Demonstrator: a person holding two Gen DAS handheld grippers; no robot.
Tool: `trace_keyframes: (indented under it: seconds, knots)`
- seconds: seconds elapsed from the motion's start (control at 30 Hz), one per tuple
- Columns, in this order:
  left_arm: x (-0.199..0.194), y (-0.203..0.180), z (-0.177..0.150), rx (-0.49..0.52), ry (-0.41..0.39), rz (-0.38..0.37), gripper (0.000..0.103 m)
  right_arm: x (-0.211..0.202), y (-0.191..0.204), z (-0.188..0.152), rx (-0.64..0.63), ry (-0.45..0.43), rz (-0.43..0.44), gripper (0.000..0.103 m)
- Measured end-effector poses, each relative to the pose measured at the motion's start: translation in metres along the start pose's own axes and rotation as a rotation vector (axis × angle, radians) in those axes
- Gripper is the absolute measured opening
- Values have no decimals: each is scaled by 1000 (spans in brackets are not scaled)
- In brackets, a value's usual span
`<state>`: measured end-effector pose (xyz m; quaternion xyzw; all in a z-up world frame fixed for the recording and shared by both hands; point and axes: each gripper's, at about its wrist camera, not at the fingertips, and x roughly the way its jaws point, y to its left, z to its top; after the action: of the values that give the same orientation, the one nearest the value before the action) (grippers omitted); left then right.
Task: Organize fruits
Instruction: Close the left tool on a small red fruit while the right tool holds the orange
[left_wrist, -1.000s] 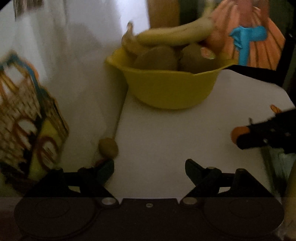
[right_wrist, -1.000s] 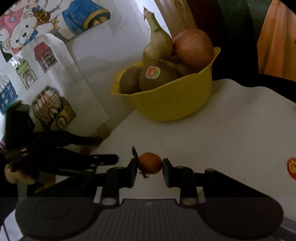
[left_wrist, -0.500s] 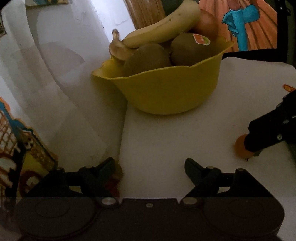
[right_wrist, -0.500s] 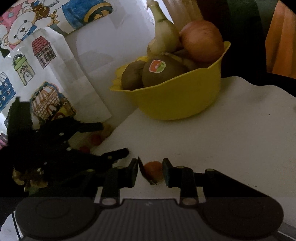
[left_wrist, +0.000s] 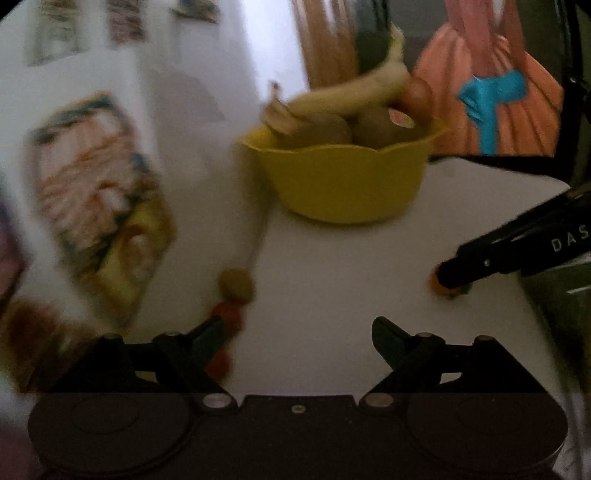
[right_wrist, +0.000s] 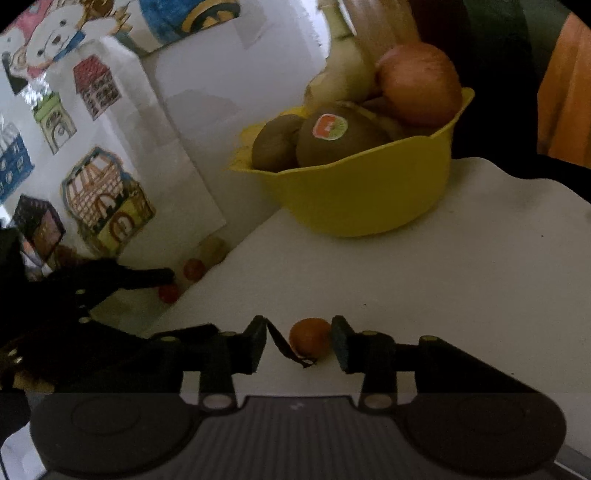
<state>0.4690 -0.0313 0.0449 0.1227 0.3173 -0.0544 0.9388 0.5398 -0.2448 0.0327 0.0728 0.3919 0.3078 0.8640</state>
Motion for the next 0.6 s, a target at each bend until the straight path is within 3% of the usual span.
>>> trace_keyframes:
  seconds: [0.13, 0.23, 0.4, 0.47, 0.6]
  knots:
    - [-13, -9, -20, 7, -33, 105, 87, 4, 5, -2, -14, 11, -26, 48]
    - [-11, -10, -23, -3, -57, 142, 86, 6, 6, -4, -15, 22, -36, 48]
    - [0, -1, -18, -89, -17, 145, 76, 8, 6, -7, -28, 44, -47, 47]
    - [7, 2, -17, -139, 1, 156, 67, 9, 6, -7, -28, 46, -46, 47]
    - [12, 1, -15, -187, -23, 215, 60, 10, 5, -8, -24, 40, -37, 47]
